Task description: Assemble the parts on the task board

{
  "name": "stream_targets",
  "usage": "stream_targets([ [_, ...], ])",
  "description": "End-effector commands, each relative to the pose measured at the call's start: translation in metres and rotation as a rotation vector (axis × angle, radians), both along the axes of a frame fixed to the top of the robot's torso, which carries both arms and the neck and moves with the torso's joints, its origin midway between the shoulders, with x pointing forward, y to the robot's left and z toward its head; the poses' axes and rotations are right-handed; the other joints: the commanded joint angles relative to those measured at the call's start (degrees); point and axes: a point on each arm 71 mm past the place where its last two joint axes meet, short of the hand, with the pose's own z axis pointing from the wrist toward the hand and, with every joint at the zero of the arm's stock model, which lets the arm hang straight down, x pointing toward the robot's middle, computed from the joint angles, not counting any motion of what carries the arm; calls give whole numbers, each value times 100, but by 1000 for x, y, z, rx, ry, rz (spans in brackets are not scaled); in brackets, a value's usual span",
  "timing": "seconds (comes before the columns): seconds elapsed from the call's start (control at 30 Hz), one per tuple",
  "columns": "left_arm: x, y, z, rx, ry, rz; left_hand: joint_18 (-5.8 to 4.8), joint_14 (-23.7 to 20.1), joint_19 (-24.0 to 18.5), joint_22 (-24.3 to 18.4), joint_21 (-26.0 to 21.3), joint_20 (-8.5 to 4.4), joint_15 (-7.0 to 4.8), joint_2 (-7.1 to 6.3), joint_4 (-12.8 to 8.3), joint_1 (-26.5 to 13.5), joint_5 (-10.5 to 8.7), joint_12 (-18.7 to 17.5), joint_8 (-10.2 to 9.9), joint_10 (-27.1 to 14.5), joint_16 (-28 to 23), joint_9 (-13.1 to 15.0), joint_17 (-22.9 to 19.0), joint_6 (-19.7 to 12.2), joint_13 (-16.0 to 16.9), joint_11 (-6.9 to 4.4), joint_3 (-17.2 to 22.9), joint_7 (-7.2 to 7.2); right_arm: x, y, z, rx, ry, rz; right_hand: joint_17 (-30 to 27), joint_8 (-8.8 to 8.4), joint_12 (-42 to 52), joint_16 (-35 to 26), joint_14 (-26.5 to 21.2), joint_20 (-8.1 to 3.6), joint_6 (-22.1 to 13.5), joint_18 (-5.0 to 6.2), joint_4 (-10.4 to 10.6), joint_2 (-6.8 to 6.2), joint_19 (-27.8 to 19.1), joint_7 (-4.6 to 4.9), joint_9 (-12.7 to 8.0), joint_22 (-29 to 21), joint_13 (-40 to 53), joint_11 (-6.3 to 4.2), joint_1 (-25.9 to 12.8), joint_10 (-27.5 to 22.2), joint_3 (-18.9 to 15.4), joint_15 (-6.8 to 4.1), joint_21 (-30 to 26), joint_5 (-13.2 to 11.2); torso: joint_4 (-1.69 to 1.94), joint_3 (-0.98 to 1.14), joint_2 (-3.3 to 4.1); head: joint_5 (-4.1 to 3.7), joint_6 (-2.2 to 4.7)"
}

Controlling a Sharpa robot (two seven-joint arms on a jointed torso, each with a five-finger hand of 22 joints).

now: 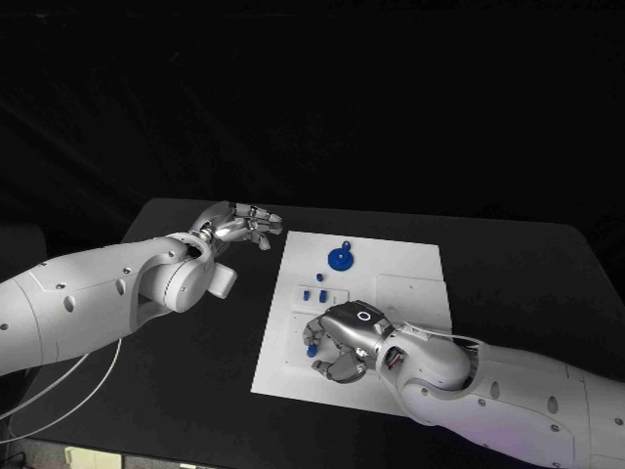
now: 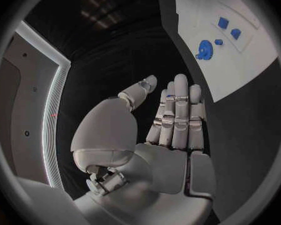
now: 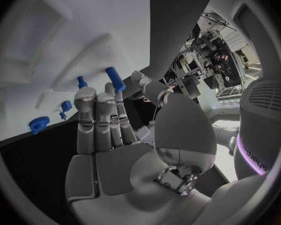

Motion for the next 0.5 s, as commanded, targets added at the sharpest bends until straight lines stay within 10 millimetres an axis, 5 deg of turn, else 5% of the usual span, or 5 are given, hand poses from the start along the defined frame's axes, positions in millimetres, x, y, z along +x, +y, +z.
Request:
stream_targets([
  [0.03, 0, -1, 1, -7, -3, -2, 62, 45, 30, 9, -21, -5, -3, 25, 14, -6, -11, -26, 30, -39, -24, -7, 9, -57, 5, 18, 0, 3, -1, 1, 0, -6, 3, 14, -8, 23, 22, 31, 7, -27, 37, 584, 33, -21, 17, -5, 5, 96, 2, -4, 53, 32, 3, -36, -9, 20, -1, -3, -1, -1, 5],
  [0.5, 0, -1, 1, -6, -3, -1, 63, 47, 32, 12, -24, -4, -3, 24, 15, -5, -12, -27, 30, -41, -29, -10, 16, -62, 5, 19, 0, 5, -2, 1, 0, -2, 10, 14, -9, 23, 20, 31, 6, -27, 38, 584, 38, -16, 16, -6, 3, 96, -1, -4, 54, 31, 3, -36, -9, 23, 4, -4, 1, -4, 6],
])
